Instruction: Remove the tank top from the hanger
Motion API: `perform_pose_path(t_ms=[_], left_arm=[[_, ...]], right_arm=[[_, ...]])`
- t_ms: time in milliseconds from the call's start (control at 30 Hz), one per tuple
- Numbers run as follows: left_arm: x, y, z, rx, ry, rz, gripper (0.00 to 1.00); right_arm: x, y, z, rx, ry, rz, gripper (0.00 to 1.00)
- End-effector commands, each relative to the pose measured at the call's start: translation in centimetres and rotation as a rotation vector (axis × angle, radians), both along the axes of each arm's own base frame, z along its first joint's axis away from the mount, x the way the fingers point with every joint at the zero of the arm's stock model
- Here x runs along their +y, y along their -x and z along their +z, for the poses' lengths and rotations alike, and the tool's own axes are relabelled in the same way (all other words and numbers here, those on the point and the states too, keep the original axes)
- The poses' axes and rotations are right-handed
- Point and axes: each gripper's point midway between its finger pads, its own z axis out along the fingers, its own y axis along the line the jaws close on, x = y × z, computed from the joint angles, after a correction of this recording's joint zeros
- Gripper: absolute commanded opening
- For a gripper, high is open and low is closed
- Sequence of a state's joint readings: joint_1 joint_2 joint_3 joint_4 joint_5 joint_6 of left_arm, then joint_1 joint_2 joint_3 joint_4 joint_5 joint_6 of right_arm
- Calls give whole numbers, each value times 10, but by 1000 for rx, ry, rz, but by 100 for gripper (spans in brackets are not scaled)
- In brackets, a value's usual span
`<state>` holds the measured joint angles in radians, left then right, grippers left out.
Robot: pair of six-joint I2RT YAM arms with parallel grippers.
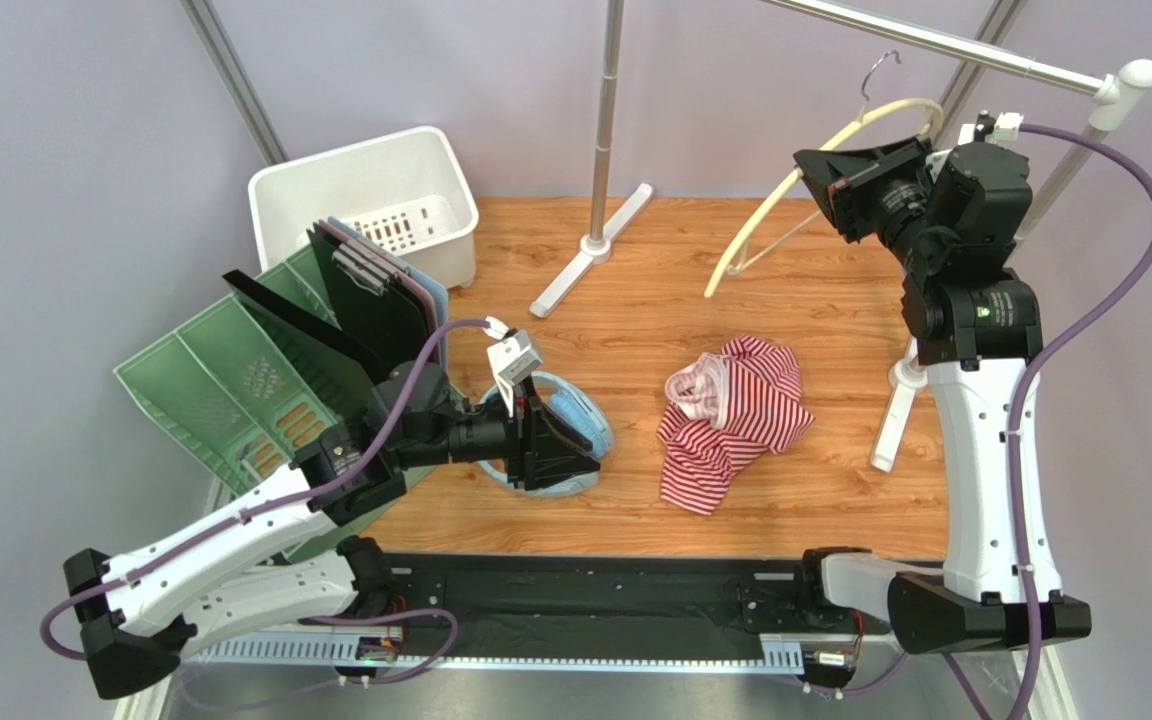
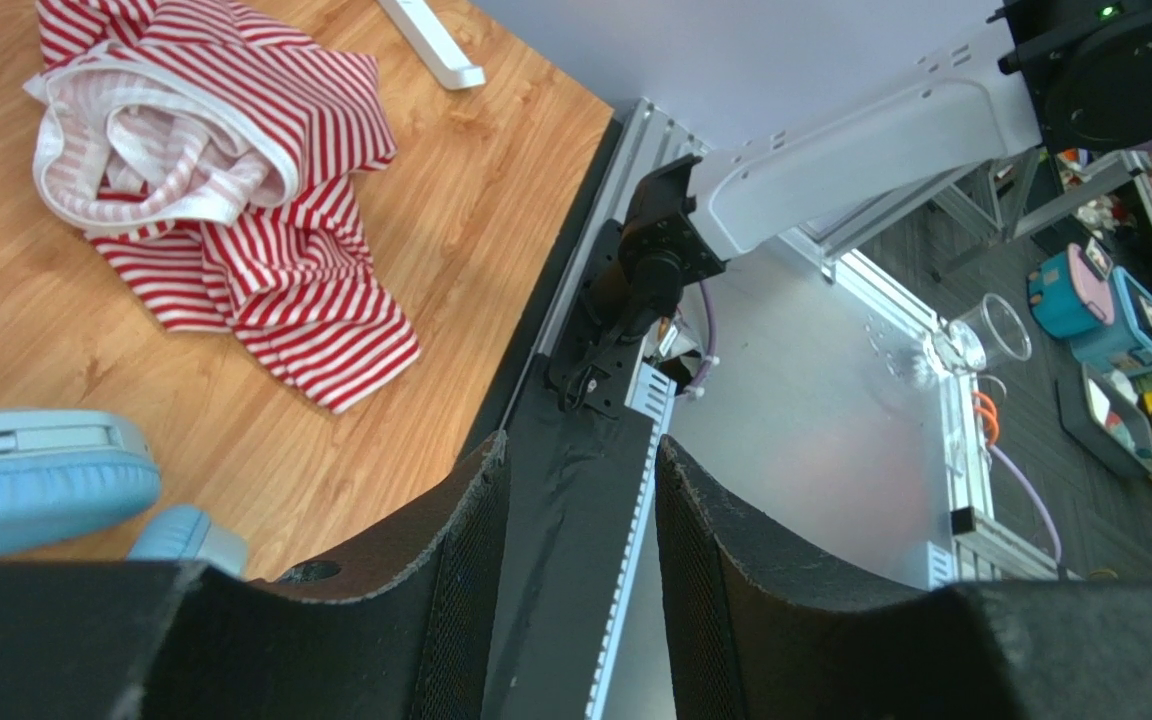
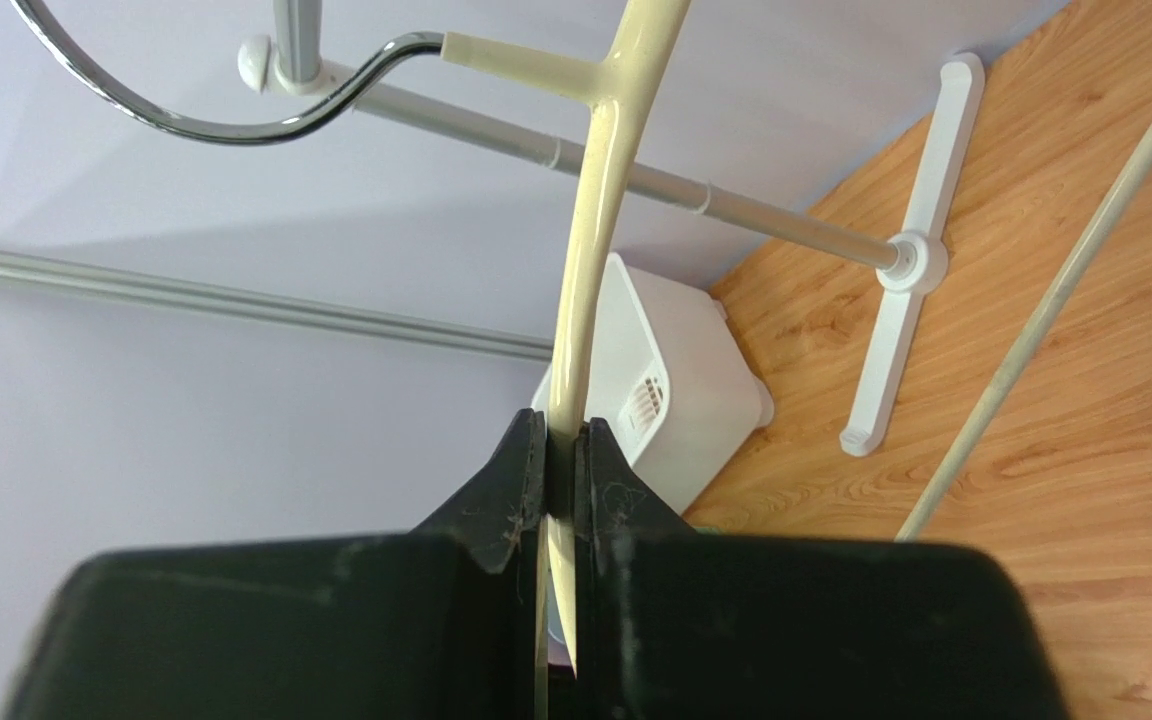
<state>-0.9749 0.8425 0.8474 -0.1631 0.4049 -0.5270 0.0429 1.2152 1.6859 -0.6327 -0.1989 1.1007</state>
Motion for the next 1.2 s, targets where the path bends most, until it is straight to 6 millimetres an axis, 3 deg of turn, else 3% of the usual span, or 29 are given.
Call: perform_pose_path(t_ms=[0, 400, 700, 1167], left_arm=[[10, 5, -10, 17, -15, 14, 47], [25, 9, -15, 0, -39, 41, 48], [24, 8, -18, 6, -47, 45, 48], [27, 7, -22, 8, -63, 55, 50]], right_arm=[[-15, -5, 52, -155, -69, -88, 0], [-23, -28, 54, -130, -131, -123, 0], [-38, -32, 73, -168, -133, -149, 0], [-52, -55, 45, -76, -211, -187, 0]])
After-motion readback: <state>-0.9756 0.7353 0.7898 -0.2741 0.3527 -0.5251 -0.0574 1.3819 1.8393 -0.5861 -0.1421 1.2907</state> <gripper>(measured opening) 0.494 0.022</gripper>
